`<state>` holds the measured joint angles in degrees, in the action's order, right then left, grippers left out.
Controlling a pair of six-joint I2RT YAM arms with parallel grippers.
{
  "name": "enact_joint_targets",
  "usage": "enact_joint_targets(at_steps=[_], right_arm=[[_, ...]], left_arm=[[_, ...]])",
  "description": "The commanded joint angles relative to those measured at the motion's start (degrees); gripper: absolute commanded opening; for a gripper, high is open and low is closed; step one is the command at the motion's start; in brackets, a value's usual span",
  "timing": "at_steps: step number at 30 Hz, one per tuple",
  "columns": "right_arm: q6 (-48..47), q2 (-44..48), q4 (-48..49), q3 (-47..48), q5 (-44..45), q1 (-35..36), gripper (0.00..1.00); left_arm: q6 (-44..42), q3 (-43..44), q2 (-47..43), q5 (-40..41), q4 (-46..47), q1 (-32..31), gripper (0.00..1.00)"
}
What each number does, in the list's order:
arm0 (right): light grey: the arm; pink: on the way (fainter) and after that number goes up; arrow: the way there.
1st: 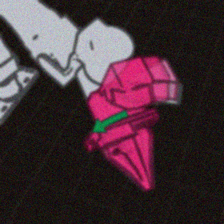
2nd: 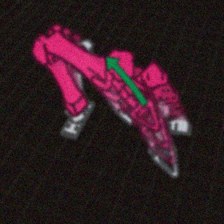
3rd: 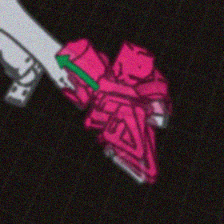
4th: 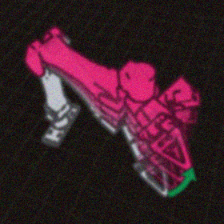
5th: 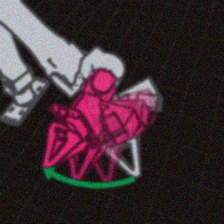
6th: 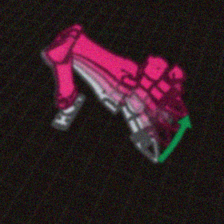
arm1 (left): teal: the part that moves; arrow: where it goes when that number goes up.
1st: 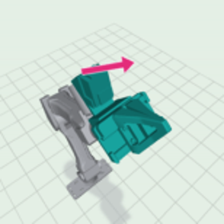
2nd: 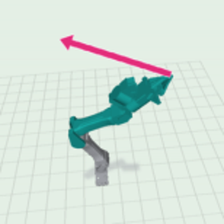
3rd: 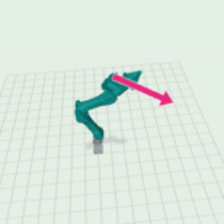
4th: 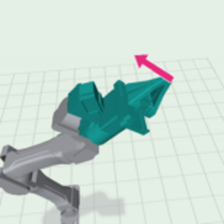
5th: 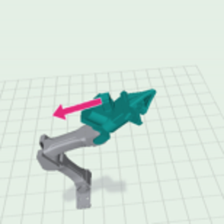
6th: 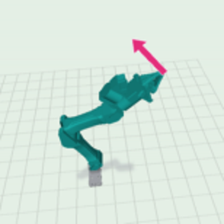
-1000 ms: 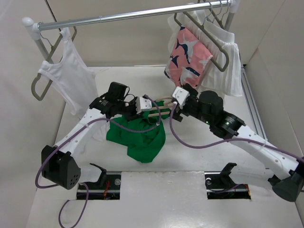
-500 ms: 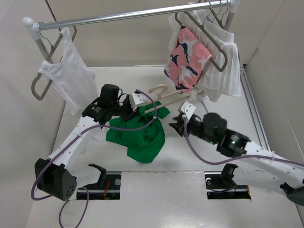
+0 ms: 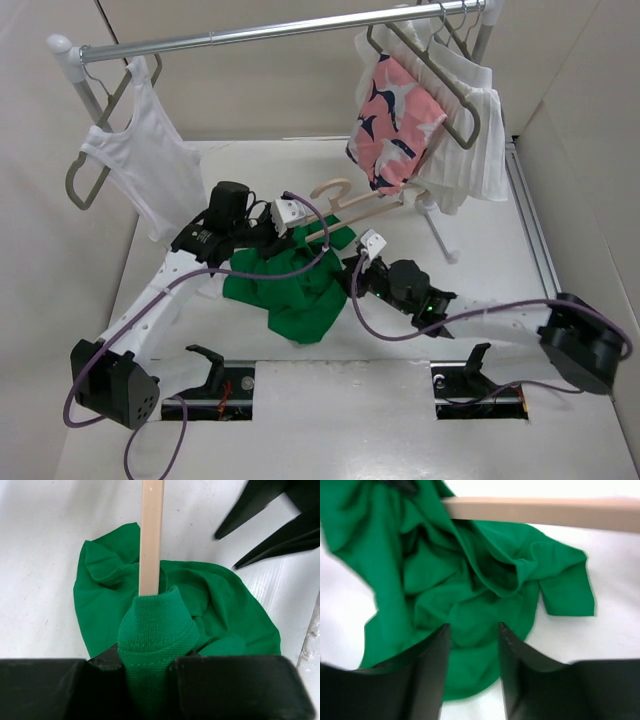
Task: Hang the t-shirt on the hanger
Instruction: Place tshirt on hanger
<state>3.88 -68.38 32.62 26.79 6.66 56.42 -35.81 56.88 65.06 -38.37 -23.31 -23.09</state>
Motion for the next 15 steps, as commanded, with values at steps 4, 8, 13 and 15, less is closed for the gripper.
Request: enact_joint_targets(at_steps=[4, 8, 13, 15], right_arm=[[6.1, -13.6, 34.3, 1.2, -1.1, -1.5, 0.53], [0.2, -9.0, 33.0, 2.5, -10.1, -1.5, 0.57], [-4.8, 5.8, 13.9, 4.6, -11.3, -1.5, 0.59], [-5.4, 13.8, 7.6, 4.1, -6.3, -1.5, 0.59]], left_arm=[[0.6, 1.5, -2.3, -4.3, 1.1, 0.2, 0.00], [-1.6, 1.4, -2.3, -3.6, -0.2, 0.2, 0.00], [-1.6, -0.6, -2.9, -3.1, 1.5, 0.2, 0.00], [-1.6, -0.6, -2.9, -3.1, 2.0, 0.2, 0.00]])
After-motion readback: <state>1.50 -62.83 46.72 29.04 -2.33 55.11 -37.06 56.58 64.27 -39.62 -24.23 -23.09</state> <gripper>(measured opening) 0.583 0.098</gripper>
